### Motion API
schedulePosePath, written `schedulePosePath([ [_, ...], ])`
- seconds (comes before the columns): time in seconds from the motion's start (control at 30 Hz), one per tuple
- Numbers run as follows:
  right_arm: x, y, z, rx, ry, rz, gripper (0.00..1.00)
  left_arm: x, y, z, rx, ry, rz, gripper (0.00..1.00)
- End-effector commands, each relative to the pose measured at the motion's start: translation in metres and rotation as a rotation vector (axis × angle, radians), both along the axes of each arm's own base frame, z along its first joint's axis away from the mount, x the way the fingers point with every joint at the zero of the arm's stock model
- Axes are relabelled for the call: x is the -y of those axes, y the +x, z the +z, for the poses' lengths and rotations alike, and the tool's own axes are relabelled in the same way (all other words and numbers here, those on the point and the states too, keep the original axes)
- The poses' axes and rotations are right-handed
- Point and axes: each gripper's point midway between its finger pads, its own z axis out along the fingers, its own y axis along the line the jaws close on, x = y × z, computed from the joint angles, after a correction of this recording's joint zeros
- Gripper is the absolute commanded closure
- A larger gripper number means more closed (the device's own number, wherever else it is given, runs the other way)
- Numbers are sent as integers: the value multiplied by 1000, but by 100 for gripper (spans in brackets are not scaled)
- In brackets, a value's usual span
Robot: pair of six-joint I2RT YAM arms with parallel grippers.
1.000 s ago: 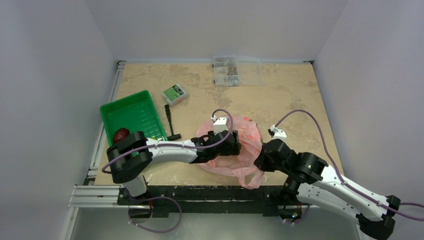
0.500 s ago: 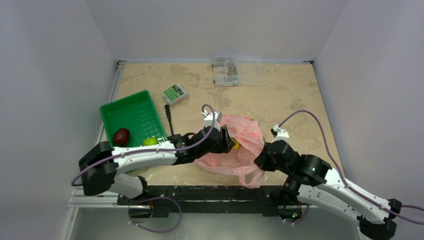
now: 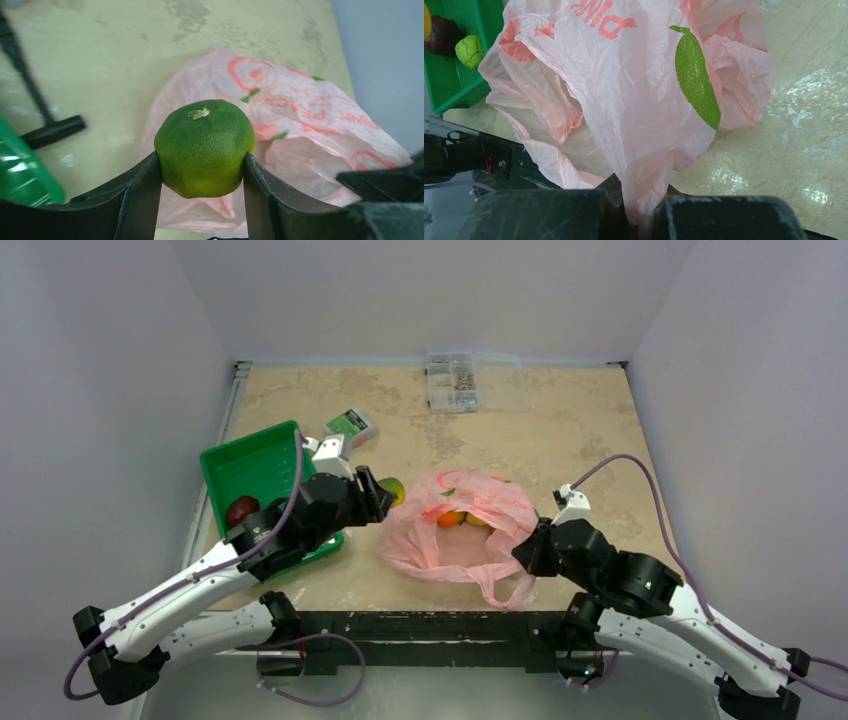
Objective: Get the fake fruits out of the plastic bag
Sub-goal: Place the fake fruit in the bin.
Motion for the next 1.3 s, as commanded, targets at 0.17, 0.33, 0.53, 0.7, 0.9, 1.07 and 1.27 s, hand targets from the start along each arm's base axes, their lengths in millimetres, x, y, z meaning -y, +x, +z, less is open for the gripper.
schedulePosePath([
  [0.17, 7, 8, 37, 119, 46, -13, 100, -148, 8, -55, -212, 445, 467, 100],
  [0.33, 16, -2, 0, -30, -18, -83, 100, -176, 10, -70, -257, 464, 601, 100],
  [0.53, 41, -14, -26, -210, -116, -280, 100, -202, 9, -73, -270, 440, 744, 100],
  [0.7, 68, -14, -19, -226, -164, -456, 100, -218, 13, -80, -301, 417, 822, 100],
  [0.9, 75, -12, -1, -163, -114, -460, 100, -224, 19, -94, -321, 374, 858, 100],
  [1.07, 64, -11, 5, -133, -48, -387, 100, -235, 16, -104, -326, 351, 908, 100],
  [1.27, 47, -7, 14, -57, 28, -261, 100, -237, 18, -121, -344, 336, 926, 100],
])
